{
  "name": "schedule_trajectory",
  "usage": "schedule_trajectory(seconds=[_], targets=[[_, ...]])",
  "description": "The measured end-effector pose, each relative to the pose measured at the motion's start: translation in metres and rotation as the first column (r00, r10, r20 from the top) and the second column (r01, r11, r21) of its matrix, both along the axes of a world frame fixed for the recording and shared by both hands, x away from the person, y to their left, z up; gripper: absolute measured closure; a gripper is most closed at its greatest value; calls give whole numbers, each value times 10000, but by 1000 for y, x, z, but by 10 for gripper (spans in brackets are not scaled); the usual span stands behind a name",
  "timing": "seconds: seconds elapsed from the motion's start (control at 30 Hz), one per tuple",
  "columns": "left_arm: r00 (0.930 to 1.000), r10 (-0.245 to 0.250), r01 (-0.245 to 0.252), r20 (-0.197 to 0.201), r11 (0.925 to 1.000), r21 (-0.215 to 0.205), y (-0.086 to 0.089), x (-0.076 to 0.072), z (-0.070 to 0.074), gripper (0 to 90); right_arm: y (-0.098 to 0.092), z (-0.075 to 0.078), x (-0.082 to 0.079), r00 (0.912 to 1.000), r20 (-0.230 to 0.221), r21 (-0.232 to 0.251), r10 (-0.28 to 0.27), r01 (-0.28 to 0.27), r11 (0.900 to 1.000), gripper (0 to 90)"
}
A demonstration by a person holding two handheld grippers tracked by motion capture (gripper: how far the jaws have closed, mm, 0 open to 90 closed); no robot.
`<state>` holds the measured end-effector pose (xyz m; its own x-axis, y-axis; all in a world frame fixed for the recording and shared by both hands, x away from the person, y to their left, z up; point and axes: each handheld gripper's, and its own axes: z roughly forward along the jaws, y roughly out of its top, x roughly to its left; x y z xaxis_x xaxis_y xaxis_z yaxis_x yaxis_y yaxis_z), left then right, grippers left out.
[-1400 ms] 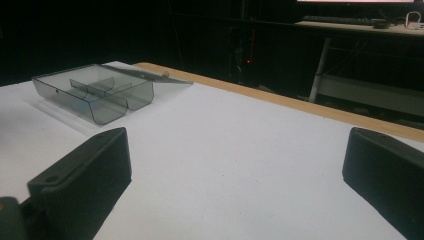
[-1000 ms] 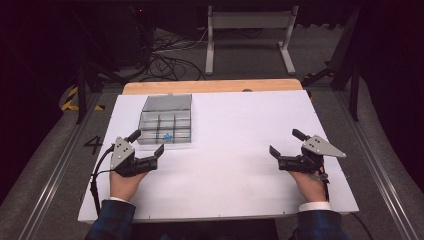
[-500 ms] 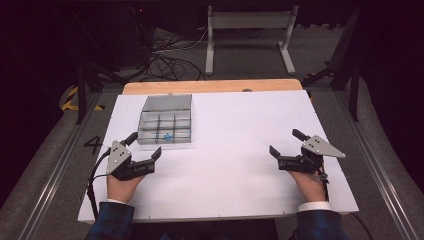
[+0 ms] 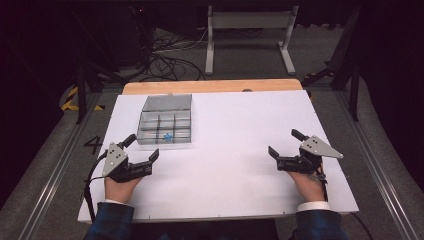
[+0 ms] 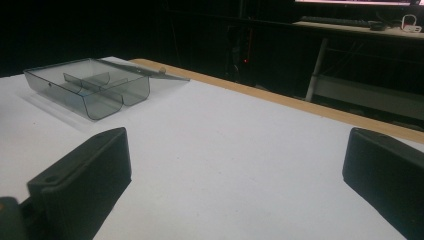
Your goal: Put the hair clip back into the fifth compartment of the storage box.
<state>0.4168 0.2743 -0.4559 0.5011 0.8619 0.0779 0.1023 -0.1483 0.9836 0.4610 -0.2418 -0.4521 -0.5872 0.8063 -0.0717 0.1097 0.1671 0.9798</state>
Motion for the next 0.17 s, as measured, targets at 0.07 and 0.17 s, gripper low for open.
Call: schedule_trajectory(seconds=[0.07, 0.17], targets=[[9999, 100, -100, -18, 9998, 143, 0, 0, -1, 72, 0, 0, 0, 10000, -29, -31, 0, 0, 10000, 1], [9991, 433, -430, -3, 9948, 920, -1, 1, -5, 70, 0, -1, 2, 9998, -182, -103, -11, 9, 9999, 1]])
